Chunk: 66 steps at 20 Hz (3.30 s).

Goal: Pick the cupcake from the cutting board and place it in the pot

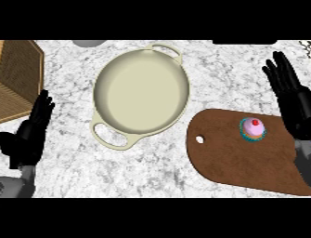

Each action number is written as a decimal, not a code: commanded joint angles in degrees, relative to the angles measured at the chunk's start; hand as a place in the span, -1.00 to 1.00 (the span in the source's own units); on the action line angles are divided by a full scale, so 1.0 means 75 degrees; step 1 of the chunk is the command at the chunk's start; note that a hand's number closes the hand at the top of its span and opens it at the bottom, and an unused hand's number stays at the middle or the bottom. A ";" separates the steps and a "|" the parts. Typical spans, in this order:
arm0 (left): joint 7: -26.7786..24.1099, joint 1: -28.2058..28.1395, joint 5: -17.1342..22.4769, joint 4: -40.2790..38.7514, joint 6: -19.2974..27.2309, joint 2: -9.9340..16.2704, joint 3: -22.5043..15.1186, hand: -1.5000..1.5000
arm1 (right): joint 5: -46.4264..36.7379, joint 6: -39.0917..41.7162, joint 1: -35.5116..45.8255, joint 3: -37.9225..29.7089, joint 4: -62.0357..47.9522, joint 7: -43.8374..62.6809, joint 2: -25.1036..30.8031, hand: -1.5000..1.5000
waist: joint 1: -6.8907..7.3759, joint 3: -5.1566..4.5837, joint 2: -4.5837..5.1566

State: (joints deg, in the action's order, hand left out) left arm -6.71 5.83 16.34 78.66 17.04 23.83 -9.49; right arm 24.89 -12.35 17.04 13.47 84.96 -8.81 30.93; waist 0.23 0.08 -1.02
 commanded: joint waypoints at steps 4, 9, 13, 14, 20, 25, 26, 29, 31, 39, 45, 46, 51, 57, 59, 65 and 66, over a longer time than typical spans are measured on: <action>0.0927 -0.0079 -0.0722 -0.0208 0.0273 0.0980 0.0103 0.00 | -0.1463 -0.2176 0.0577 0.0281 -0.0451 0.2119 0.0150 1.00 | 0.0143 -0.0027 0.0124; 0.1500 -0.0351 -0.0625 -0.0759 0.0261 0.0953 0.0051 0.00 | -0.3711 -0.4344 0.0260 -0.0152 -0.1581 0.2217 0.1632 -1.00 | -0.0275 -0.0100 0.0116; 0.2248 -0.0077 -0.0787 -0.0748 0.0235 0.1091 -0.0161 0.00 | -0.5400 -0.5958 0.0196 0.1021 -0.1554 0.3399 0.0864 -1.00 | -0.0086 -0.0068 0.0105; 0.2359 -0.0119 -0.0749 -0.0613 0.0247 0.1074 -0.0164 0.00 | -0.5841 -0.6155 0.0249 0.1280 -0.1488 0.3763 0.0783 -1.00 | -0.0035 -0.0072 0.0067; 0.2892 0.0130 -0.0806 -0.0521 0.0270 0.1346 -0.0060 0.00 | -0.7359 -0.4638 0.0658 0.1991 -0.1518 0.6452 0.1029 -1.00 | -0.0205 -0.0114 -0.0024; 0.3087 0.0144 -0.0808 -0.0437 0.0280 0.1247 -0.0157 0.00 | -0.7863 -0.2566 0.1338 0.2383 -0.1394 0.8566 0.1279 -1.00 | -0.0184 -0.0139 -0.0063; 0.2934 -0.0029 -0.0941 -0.0389 0.0376 0.1230 -0.0225 0.00 | -0.7915 -0.2132 0.1467 0.2485 -0.1289 0.9053 0.1231 -1.00 | -0.0093 -0.0128 -0.0066; 0.3096 0.0213 -0.0921 -0.0410 0.0307 0.1296 -0.0179 0.00 | -0.7712 -0.0641 0.1988 0.2820 -0.0918 1.0231 0.1014 -1.00 | -0.0066 -0.0121 -0.0044; 0.3160 0.0284 -0.0937 -0.0376 0.0300 0.1351 -0.0152 0.00 | -0.7291 0.0271 0.2320 0.2831 -0.0780 1.1013 0.0807 -1.00 | -0.0017 -0.0106 -0.0021; 0.3418 0.0267 -0.0809 -0.0234 0.0163 0.1421 -0.0047 0.00 | -0.6222 0.1943 0.3149 0.2627 -0.0594 1.2525 0.0072 -1.00 | -0.0097 -0.0070 -0.0021; 0.3219 -0.0129 -0.0970 -0.0026 0.0343 0.1287 -0.0118 0.00 | -0.6465 0.1891 0.2799 0.2521 -0.1052 1.2536 -0.0157 -1.00 | -0.0188 -0.0054 -0.0014; 0.3280 -0.0067 -0.0901 -0.0116 0.0281 0.1228 -0.0094 0.00 | -0.6245 0.2160 0.3080 0.2161 -0.1055 1.2536 -0.0053 -1.00 | -0.0193 -0.0049 0.0016; 0.3319 -0.0087 -0.0957 -0.0129 0.0260 0.1282 -0.0033 0.00 | -0.6422 0.2422 0.3037 0.1999 -0.1346 1.2537 -0.0275 -1.00 | -0.0206 -0.0048 0.0031; 0.3265 -0.0210 -0.1201 0.0154 0.0563 0.0908 -0.0220 0.00 | -0.6821 0.2420 0.2681 0.1685 -0.1349 1.2537 -0.0464 -1.00 | -0.0130 -0.0032 0.0057; 0.3619 -0.0055 -0.1069 0.0302 0.0352 0.1276 0.0038 0.00 | -0.7149 0.2339 0.2451 0.1778 -0.1192 1.2537 -0.0624 -1.00 | -0.0145 -0.0027 0.0051; 0.3973 0.0333 -0.1093 0.0307 0.0200 0.1347 0.0127 0.00 | -0.7730 0.2705 0.2444 0.1623 -0.1416 1.2538 -0.0924 -1.00 | -0.0127 -0.0024 0.0083; 0.3437 -0.0016 -0.0939 -0.0010 -0.0056 0.1364 0.0258 0.00 | -0.7725 0.2660 0.2326 0.1516 -0.1527 1.2538 -0.1018 -1.00 | -0.0097 -0.0032 0.0096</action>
State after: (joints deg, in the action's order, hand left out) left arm 19.88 5.79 8.18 79.93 18.89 33.01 -9.04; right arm -31.26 4.15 33.79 25.69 74.69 71.63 25.67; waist -0.72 -0.14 -0.46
